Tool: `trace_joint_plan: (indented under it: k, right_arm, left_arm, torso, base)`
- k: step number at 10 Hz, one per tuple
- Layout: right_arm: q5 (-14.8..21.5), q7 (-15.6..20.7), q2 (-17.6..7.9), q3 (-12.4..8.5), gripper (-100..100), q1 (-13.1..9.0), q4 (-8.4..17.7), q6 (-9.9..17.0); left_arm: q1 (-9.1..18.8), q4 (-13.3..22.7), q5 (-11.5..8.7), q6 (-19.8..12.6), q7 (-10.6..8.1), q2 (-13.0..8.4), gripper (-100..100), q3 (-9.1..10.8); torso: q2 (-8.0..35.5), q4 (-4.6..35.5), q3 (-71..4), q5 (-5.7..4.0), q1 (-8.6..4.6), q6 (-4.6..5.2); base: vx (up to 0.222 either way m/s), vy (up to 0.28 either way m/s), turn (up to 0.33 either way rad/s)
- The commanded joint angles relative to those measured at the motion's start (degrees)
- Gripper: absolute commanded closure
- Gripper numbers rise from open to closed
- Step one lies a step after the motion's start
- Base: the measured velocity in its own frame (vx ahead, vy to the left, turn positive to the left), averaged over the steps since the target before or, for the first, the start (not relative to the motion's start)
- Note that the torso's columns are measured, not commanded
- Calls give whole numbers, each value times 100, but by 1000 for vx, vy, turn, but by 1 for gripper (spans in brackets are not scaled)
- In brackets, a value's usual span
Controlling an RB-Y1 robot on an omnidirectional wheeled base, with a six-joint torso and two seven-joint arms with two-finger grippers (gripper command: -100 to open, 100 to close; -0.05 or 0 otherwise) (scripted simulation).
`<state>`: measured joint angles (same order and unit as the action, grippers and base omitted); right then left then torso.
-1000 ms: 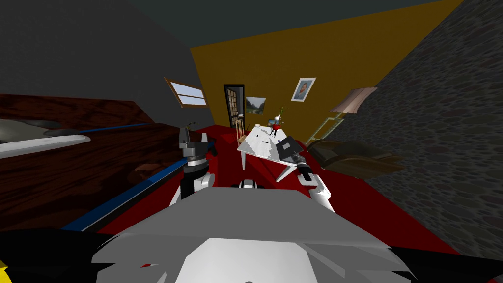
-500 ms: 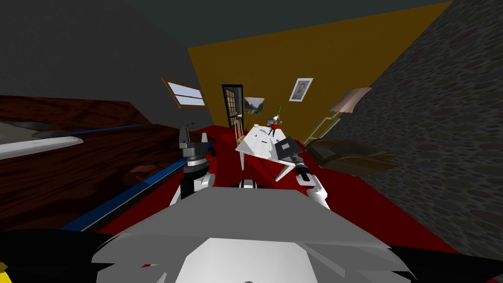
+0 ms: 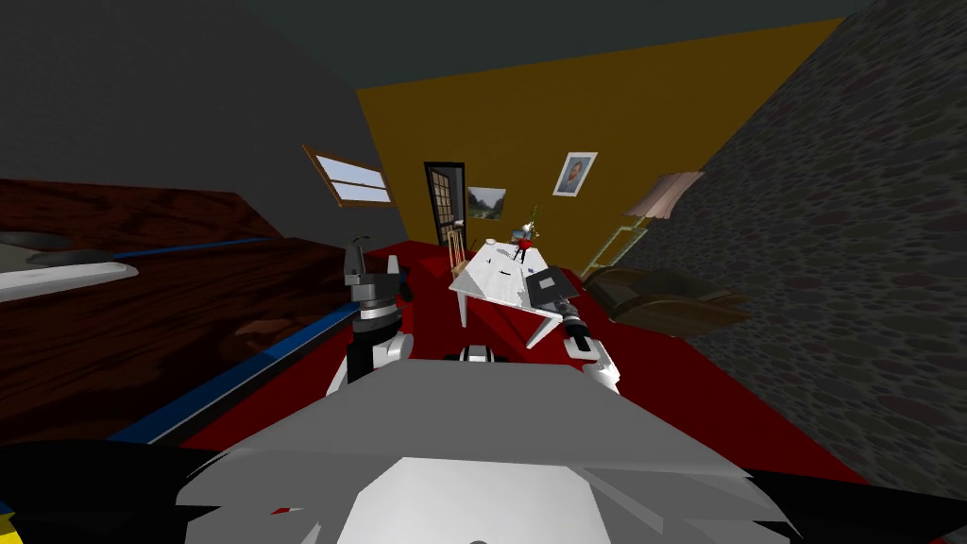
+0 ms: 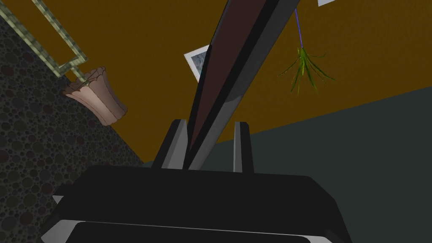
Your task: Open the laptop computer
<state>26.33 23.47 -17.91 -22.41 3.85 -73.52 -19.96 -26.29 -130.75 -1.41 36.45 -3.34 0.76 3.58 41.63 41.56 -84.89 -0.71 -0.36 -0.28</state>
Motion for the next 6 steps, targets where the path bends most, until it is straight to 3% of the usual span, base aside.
trace_joint_plan:
  k: [1,4,6]
  right_arm:
    - [-177,-95,233,20,100,25,224,-302]
    - [-257,-135,347,37,100,41,336,-426]
    - [-417,-217,575,70,100,72,560,-674]
  left_arm:
    - [0,0,0,0,0,0,0,0]
    - [0,0,0,0,0,0,0,0]
    - [0,0,0,0,0,0,0,0]
  torso:
    - [8,21,1,25,10,7]
    - [5,15,2,18,6,1]
    - [-2,17,-1,24,19,-9]
  base:
    - [31,-77,-50]
    - [27,-61,-29]
    - [34,-58,-23]
